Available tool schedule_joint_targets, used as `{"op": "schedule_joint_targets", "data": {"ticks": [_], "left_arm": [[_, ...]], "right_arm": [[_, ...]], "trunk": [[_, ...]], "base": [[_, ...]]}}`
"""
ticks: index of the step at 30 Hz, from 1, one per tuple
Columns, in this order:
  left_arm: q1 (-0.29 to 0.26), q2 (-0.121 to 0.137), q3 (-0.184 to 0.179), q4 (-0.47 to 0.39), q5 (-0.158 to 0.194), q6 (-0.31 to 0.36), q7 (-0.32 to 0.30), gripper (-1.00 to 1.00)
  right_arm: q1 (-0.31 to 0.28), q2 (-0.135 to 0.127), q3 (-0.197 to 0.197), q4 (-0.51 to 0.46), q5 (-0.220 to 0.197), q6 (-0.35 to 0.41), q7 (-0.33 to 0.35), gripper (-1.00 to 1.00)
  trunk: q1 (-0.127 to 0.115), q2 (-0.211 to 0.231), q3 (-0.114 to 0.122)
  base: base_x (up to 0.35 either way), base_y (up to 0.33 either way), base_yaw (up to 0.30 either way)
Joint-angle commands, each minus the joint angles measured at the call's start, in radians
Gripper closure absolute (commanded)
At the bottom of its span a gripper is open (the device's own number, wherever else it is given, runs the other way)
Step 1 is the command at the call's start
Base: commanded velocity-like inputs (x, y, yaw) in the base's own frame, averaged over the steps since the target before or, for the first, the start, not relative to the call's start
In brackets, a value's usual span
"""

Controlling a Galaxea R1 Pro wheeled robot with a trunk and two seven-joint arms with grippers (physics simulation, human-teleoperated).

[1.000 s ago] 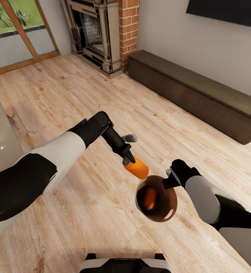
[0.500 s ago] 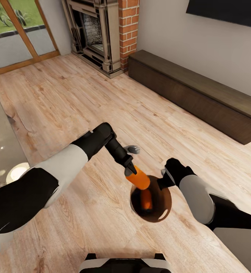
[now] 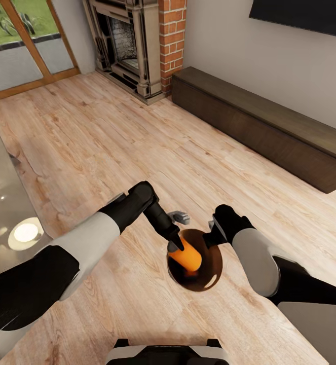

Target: Put the three can of soda from the living room inside the tash can in the kitchen.

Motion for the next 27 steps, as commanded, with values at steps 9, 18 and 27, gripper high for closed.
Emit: {"op": "schedule_joint_targets", "data": {"ticks": [9, 18, 27], "left_arm": [[0.057, 0.0, 0.0, -0.018, 0.008, 0.0, 0.13, 1.0], [0.086, 0.0, 0.0, -0.041, 0.012, 0.0, 0.22, 1.0], [0.088, 0.0, 0.0, -0.061, 0.018, 0.0, 0.236, 1.0]], "right_arm": [[-0.023, 0.03, -0.002, -0.01, -0.015, 0.002, 0.001, 1.0], [-0.026, 0.045, -0.001, -0.009, -0.016, 0.002, 0.001, 1.0], [-0.027, 0.045, 0.0, -0.006, -0.018, 0.002, 0.001, 1.0]], "trunk": [[0.0, 0.0, 0.0], [0.0, 0.0, 0.0], [0.0, 0.0, 0.0]], "base": [[0.0, 0.0, 0.0], [0.0, 0.0, 0.0], [0.0, 0.0, 0.0]]}}
